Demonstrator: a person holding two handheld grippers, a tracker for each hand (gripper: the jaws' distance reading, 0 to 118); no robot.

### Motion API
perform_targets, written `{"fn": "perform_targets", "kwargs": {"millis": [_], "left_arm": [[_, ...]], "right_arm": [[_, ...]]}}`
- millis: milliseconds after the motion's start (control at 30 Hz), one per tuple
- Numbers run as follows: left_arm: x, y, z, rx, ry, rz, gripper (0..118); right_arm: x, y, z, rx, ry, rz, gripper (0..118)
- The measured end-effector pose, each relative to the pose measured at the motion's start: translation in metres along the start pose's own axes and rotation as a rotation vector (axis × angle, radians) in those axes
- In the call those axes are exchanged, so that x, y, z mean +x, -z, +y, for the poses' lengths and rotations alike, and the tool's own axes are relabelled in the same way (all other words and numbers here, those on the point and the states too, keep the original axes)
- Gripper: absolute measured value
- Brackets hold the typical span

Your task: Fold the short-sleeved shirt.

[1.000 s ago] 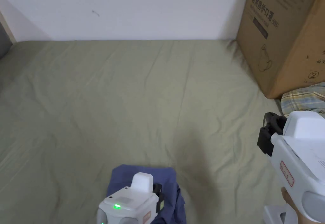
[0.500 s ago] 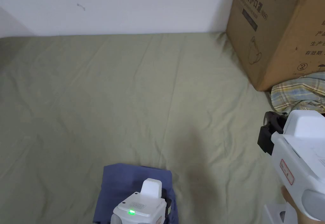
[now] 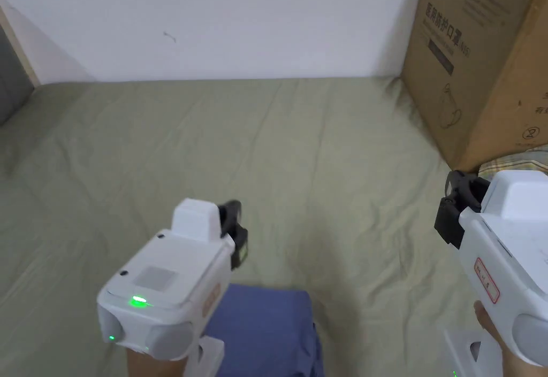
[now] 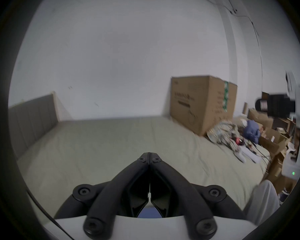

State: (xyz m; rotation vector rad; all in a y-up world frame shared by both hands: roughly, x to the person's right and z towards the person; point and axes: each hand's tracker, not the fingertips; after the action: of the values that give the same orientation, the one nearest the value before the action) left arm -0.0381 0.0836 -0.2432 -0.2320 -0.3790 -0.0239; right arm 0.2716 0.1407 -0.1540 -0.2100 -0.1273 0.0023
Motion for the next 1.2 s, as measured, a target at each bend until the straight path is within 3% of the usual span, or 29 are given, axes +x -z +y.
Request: {"fn": "perform_targets", "kwargs": {"millis": [300, 733, 1067, 1200], "left_arm": [[-0.067, -0.03, 0.047, 0.156, 0.063, 0.222, 0], [-0.103, -0.053, 0.055, 0.199, -0.001, 0.297, 0], [-0.119, -0.061, 0.047, 0.177, -0.06, 0.292, 0], [-0.126, -0.064, 0.044, 0.159, -0.074, 0.291, 0]], "right_arm": [[-0.027, -0.007, 0.017, 0.079, -0.018, 0.029, 0], [-0.048, 0.002, 0.015, 0.099, -0.029, 0.064, 0], [-0.113, 0.051, -0.092, -0.093, -0.07, 0.247, 0], [-0.144, 0.072, -0.153, -0.211, -0.136, 0.302, 0]]}}
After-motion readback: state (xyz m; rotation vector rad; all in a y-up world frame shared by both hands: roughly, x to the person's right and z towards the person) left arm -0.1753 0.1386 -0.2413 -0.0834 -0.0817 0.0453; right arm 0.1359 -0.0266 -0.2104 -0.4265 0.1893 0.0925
